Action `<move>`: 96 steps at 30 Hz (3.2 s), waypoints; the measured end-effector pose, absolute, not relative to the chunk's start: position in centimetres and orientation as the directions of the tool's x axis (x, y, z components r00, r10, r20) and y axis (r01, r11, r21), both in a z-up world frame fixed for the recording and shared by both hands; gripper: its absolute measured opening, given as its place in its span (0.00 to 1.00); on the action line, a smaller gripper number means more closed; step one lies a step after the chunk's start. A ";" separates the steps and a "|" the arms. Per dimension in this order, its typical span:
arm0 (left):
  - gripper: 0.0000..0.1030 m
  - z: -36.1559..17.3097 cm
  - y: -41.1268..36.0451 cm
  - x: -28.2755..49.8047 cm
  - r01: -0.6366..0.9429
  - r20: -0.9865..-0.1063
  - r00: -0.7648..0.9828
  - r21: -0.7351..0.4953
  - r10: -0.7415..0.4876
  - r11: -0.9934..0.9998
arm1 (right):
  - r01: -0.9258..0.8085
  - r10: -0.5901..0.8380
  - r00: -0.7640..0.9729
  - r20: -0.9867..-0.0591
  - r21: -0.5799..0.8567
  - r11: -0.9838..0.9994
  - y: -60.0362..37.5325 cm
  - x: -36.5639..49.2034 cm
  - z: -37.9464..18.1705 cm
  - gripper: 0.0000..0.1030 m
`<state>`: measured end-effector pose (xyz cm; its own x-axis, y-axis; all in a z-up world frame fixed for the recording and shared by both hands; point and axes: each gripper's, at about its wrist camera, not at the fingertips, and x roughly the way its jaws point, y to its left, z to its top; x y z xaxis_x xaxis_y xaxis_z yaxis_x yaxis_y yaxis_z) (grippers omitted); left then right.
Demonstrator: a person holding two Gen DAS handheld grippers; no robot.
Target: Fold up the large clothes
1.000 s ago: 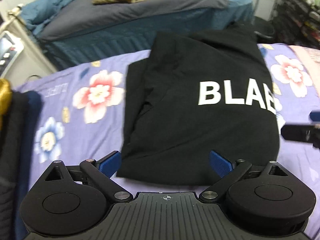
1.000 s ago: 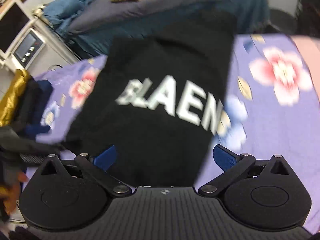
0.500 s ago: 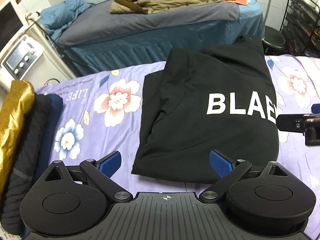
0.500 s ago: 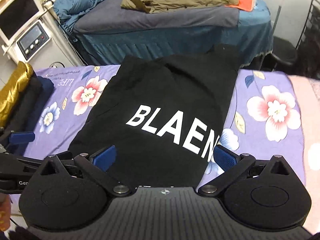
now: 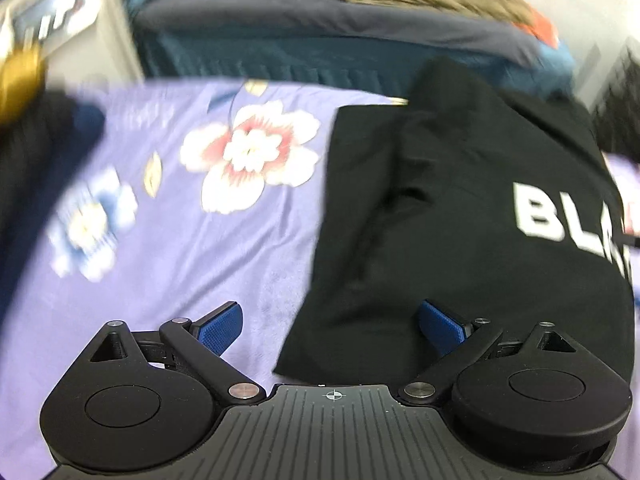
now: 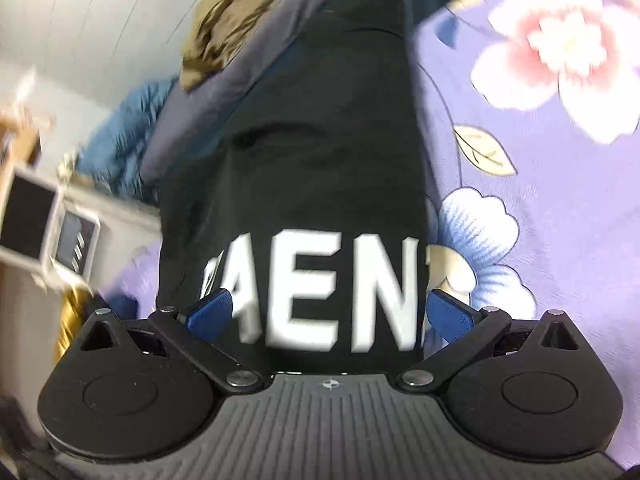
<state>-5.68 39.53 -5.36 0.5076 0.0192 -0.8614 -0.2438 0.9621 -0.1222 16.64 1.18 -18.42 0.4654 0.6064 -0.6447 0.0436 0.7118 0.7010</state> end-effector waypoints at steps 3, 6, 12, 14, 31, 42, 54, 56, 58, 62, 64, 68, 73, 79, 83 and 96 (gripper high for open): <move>1.00 -9.0 43.2 -4.6 -0.320 -0.841 0.508 -0.384 -0.185 0.866 | 0.056 0.683 0.483 -0.547 0.798 0.600 1.1 18.2 -21.1 1.00; 1.00 -11.4 43.7 -3.6 -0.317 -0.791 0.535 -0.513 -0.296 0.798 | 0.010 0.708 0.520 -0.478 0.832 0.555 1.9 19.3 -22.2 1.00; 1.00 -10.3 39.6 -2.1 -0.216 -0.758 0.559 -0.523 -0.335 0.825 | 0.007 0.710 0.514 -0.481 0.830 0.557 2.1 20.6 -21.4 0.60; 1.00 -9.6 38.0 -1.9 -0.191 -0.765 0.553 -0.502 -0.330 0.844 | -0.025 0.706 0.526 -0.474 0.821 0.570 1.8 20.1 -19.6 0.46; 0.76 0.7 1.5 0.1 0.317 -0.612 0.405 -0.602 -0.679 0.732 | -0.141 0.418 0.805 -0.422 0.547 0.825 -21.0 8.6 1.6 0.28; 1.00 -5.6 -10.2 -2.3 0.331 -0.801 0.290 -0.430 -0.524 0.840 | 0.484 0.046 0.719 -0.693 0.548 0.682 -43.0 -5.0 -12.1 0.79; 1.00 2.4 -8.6 -5.8 0.455 -0.843 0.456 -0.055 -0.285 0.889 | 0.441 -0.001 0.694 -0.720 0.424 0.791 -39.6 -10.3 -7.8 0.96; 1.00 3.8 -9.4 -7.7 0.489 -0.850 0.467 0.018 -0.244 0.872 | 0.395 0.016 0.652 -0.758 0.358 0.846 -36.9 -9.8 -6.7 0.98; 1.00 4.7 -10.4 -9.2 0.544 -0.861 0.450 0.056 -0.235 0.837 | 0.353 0.030 0.598 -0.801 0.297 0.887 -34.2 -8.9 -6.0 0.99; 1.00 5.9 -10.9 -12.1 0.584 -0.882 0.434 0.121 -0.183 0.802 | 0.288 -0.029 0.561 -0.827 0.163 0.944 -28.5 -8.2 -3.8 1.00; 1.00 6.5 -10.9 -13.5 0.601 -0.878 0.444 0.146 -0.176 0.786 | 0.268 -0.026 0.557 -0.830 0.150 0.952 -26.8 -8.1 -2.8 1.00; 1.00 7.3 -11.4 -14.4 0.632 -0.877 0.445 0.161 -0.184 0.758 | 0.275 -0.112 0.544 -0.831 0.050 0.960 -24.9 -8.0 -0.7 1.00; 1.00 8.1 -12.8 -15.4 0.678 -0.864 0.464 0.203 -0.197 0.706 | 0.272 -0.161 0.526 -0.835 -0.015 0.962 -24.2 -8.5 0.1 1.00; 1.00 8.3 -13.4 -15.8 0.699 -0.862 0.464 0.215 -0.203 0.682 | 0.281 -0.219 0.488 -0.845 -0.085 0.956 -24.1 -8.7 0.2 1.00; 1.00 7.9 -13.5 -15.4 0.697 -0.873 0.452 0.214 -0.186 0.685 | 0.275 -0.230 0.478 -0.848 -0.105 0.956 -24.1 -8.4 0.0 1.00; 1.00 7.2 -13.2 -14.7 0.690 -0.873 0.455 0.222 -0.175 0.689 | 0.255 -0.236 0.445 -0.864 -0.130 0.958 -24.6 -7.2 -1.1 1.00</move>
